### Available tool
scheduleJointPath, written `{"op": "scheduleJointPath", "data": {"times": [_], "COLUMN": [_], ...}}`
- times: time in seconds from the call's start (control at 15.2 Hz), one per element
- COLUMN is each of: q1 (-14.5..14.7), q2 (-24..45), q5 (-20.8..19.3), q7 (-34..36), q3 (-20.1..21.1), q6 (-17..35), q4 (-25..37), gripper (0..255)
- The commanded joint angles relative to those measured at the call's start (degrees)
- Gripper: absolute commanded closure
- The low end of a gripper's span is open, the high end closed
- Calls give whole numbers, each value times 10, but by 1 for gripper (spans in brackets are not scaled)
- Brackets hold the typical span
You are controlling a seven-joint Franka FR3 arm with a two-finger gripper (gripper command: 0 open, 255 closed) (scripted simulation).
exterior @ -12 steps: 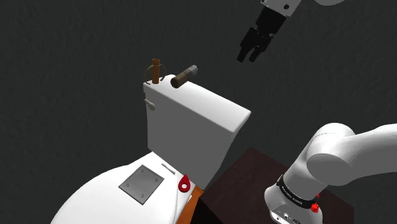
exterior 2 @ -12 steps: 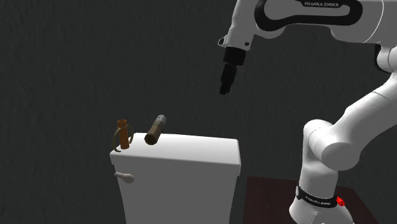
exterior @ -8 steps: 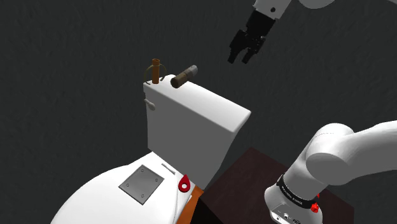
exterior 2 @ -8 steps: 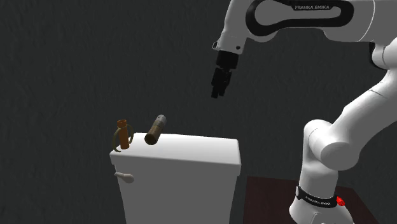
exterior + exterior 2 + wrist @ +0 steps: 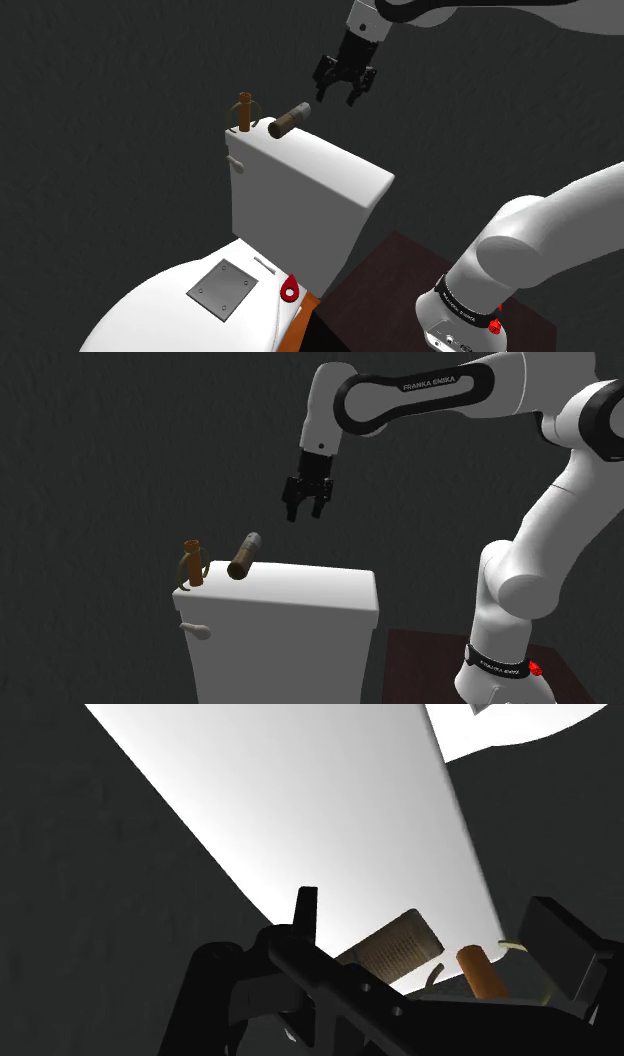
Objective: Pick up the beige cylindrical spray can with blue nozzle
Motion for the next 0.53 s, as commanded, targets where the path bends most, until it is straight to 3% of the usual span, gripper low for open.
{"op": "scheduleJointPath", "data": {"times": [0.0, 0.46], "q1": [-12, -44], "q2": [45, 204], "q5": [-11, -73], "q7": [56, 241], "q3": [18, 54], "q6": [19, 51], "q4": [25, 134], "gripper": [0, 0]}}
